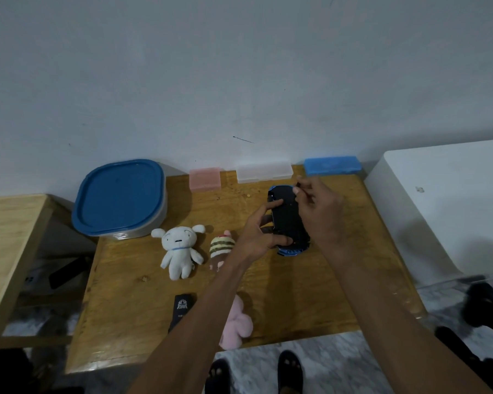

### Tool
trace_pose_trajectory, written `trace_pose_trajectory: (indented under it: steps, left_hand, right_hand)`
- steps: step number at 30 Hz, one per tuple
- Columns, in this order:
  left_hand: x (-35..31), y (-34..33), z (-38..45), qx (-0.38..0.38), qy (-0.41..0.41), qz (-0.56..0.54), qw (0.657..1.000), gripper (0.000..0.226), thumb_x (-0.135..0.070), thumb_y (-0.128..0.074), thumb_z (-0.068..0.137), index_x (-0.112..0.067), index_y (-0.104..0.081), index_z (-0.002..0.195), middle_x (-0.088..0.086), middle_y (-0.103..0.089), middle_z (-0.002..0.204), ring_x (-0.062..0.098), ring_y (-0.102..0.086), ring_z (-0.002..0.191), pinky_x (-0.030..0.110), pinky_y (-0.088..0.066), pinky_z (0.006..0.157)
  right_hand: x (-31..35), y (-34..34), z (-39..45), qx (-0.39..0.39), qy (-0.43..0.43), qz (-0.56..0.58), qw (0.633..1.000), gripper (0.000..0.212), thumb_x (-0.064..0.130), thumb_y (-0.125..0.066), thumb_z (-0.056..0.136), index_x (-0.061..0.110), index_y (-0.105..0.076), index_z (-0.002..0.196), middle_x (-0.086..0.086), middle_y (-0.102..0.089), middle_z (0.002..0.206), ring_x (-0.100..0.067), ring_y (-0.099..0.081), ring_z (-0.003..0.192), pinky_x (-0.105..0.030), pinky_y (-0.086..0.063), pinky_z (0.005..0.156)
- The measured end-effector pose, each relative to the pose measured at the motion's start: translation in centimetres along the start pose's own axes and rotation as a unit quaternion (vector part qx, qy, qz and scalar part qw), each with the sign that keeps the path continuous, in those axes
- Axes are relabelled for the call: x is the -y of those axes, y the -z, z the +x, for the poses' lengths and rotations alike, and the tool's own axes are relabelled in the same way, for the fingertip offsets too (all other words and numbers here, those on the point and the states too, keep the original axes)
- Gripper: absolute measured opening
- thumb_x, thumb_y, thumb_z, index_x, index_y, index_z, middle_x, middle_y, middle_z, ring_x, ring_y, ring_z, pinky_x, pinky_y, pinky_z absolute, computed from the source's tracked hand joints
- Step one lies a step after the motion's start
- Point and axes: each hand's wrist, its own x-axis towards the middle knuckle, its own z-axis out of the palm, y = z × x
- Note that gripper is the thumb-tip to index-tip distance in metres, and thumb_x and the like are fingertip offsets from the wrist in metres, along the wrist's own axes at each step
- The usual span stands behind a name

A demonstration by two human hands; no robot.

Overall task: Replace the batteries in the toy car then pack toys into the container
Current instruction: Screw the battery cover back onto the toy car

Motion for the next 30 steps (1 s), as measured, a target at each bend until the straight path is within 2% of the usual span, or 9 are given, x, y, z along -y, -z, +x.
trace_pose_trajectory:
  steps: [4, 7, 10, 14, 18, 20, 22, 25, 30]
  left_hand:
    - [0.2, 0.1, 0.1, -0.003, 0.006, -0.008, 1.0, 0.084, 0.015, -0.077, 0.073, -0.028, -0.05, 0.14, 0.005, -0.059, 0.131, 0.03, -0.063, 0.116, 0.053, -0.06, 0.086]
    - [0.4, 0.2, 0.2, -0.009, -0.001, 0.01, 1.0, 0.084, 0.012, -0.079, 0.072, -0.029, -0.051, 0.14, 0.005, -0.059, 0.131, 0.03, -0.063, 0.114, 0.051, -0.061, 0.086]
    - [0.3, 0.1, 0.3, -0.017, -0.02, 0.031, 0.999, 0.082, 0.004, -0.083, 0.072, -0.034, -0.053, 0.138, 0.006, -0.057, 0.131, 0.027, -0.064, 0.11, 0.042, -0.061, 0.085]
    - [0.1, 0.0, 0.3, -0.029, -0.06, 0.056, 0.996, 0.077, -0.003, -0.082, 0.076, -0.044, -0.054, 0.136, 0.0, -0.048, 0.138, 0.022, -0.057, 0.117, 0.03, -0.059, 0.083]
    - [-0.1, -0.8, 0.4, -0.02, -0.083, 0.057, 0.995, 0.088, 0.002, -0.074, 0.081, -0.046, -0.041, 0.148, -0.017, -0.043, 0.139, 0.005, -0.054, 0.118, 0.022, -0.056, 0.083]
    - [0.0, -1.3, 0.9, -0.014, -0.076, 0.065, 0.995, 0.096, 0.004, -0.071, 0.082, -0.045, -0.031, 0.153, -0.026, -0.04, 0.135, 0.002, -0.054, 0.113, 0.022, -0.056, 0.083]
    - [0.2, -1.8, 1.3, -0.012, -0.069, 0.071, 0.995, 0.101, 0.005, -0.071, 0.08, -0.045, -0.025, 0.155, -0.026, -0.04, 0.131, 0.009, -0.058, 0.109, 0.029, -0.058, 0.085]
    - [0.6, -2.4, 1.8, -0.016, -0.035, 0.056, 0.998, 0.098, 0.002, -0.069, 0.077, -0.054, -0.033, 0.149, -0.011, -0.044, 0.131, 0.028, -0.06, 0.108, 0.042, -0.057, 0.087]
    - [2.1, -2.9, 2.6, -0.01, 0.001, 0.059, 0.998, 0.09, 0.004, -0.068, 0.077, -0.058, -0.047, 0.138, 0.0, -0.042, 0.146, 0.025, -0.057, 0.115, 0.042, -0.056, 0.092]
  right_hand:
    - [-0.4, -0.2, 0.1, -0.011, -0.037, -0.011, 0.999, 0.018, 0.021, -0.074, 0.091, 0.011, -0.062, 0.099, -0.001, -0.065, 0.089, -0.011, -0.062, 0.077, -0.019, -0.054, 0.066]
    - [-0.3, -0.2, 0.4, -0.006, -0.064, 0.007, 0.998, 0.018, 0.021, -0.073, 0.09, 0.013, -0.063, 0.102, 0.001, -0.064, 0.089, -0.011, -0.063, 0.078, -0.021, -0.056, 0.067]
    - [0.0, 0.1, 1.1, -0.048, -0.134, 0.072, 0.987, 0.017, 0.017, -0.074, 0.089, 0.02, -0.062, 0.101, 0.01, -0.064, 0.089, -0.01, -0.067, 0.084, -0.017, -0.056, 0.072]
    - [-0.6, 1.3, 2.1, -0.088, -0.205, 0.144, 0.964, 0.017, 0.019, -0.074, 0.09, 0.018, -0.064, 0.103, 0.004, -0.068, 0.092, -0.014, -0.07, 0.085, -0.039, -0.062, 0.073]
    - [-1.5, 2.5, 2.5, -0.106, -0.23, 0.155, 0.955, 0.017, 0.019, -0.075, 0.089, 0.029, -0.064, 0.098, 0.003, -0.07, 0.091, -0.017, -0.071, 0.085, -0.048, -0.062, 0.072]
    - [-1.9, 3.0, 2.5, -0.11, -0.244, 0.16, 0.95, 0.02, 0.019, -0.075, 0.088, 0.033, -0.064, 0.096, 0.002, -0.071, 0.091, -0.018, -0.071, 0.087, -0.049, -0.062, 0.073]
    - [-2.3, 3.3, 2.5, -0.115, -0.253, 0.163, 0.947, 0.019, 0.017, -0.075, 0.089, 0.031, -0.064, 0.097, 0.001, -0.071, 0.093, -0.019, -0.072, 0.088, -0.049, -0.062, 0.073]
    - [-2.9, 3.6, 2.4, -0.12, -0.26, 0.161, 0.944, 0.019, 0.016, -0.075, 0.089, 0.026, -0.064, 0.102, 0.0, -0.07, 0.095, -0.018, -0.071, 0.089, -0.046, -0.063, 0.072]
    - [-4.2, 4.1, 1.9, -0.128, -0.289, 0.179, 0.932, 0.018, 0.015, -0.074, 0.089, 0.021, -0.065, 0.104, -0.003, -0.07, 0.094, -0.02, -0.071, 0.088, -0.044, -0.063, 0.072]
